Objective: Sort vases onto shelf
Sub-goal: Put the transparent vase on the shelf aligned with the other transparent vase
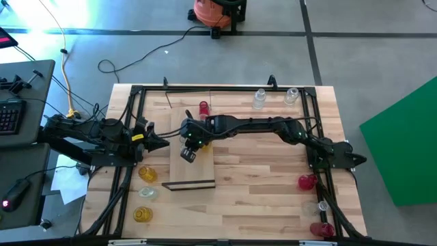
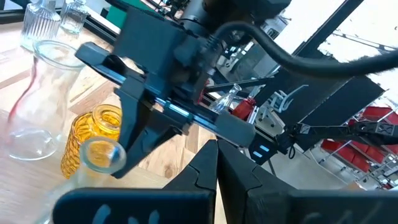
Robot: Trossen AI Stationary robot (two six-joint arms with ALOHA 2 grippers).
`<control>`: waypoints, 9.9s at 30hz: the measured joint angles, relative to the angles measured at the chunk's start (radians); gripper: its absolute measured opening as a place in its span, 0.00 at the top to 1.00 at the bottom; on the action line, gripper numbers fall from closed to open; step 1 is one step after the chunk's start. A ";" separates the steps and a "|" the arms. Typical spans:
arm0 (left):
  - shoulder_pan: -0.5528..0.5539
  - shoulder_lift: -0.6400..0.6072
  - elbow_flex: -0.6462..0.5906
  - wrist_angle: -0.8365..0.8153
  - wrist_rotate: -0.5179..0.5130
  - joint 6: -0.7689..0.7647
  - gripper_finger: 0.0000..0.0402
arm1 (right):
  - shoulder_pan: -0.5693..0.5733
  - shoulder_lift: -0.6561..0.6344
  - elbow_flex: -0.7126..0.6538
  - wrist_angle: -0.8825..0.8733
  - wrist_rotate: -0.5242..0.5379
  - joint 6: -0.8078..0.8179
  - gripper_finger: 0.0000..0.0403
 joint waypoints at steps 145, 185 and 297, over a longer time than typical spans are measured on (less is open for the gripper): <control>0.391 0.632 0.000 0.248 0.035 0.087 1.00 | 0.053 -0.362 0.016 -0.404 0.376 -0.097 1.00; 0.180 0.237 -0.001 0.284 0.015 0.042 1.00 | 0.069 -0.362 0.016 -0.500 0.379 -0.097 1.00; 1.109 0.755 0.534 -0.290 0.277 0.565 1.00 | -0.815 -0.376 -0.393 -0.598 -0.163 -0.750 0.61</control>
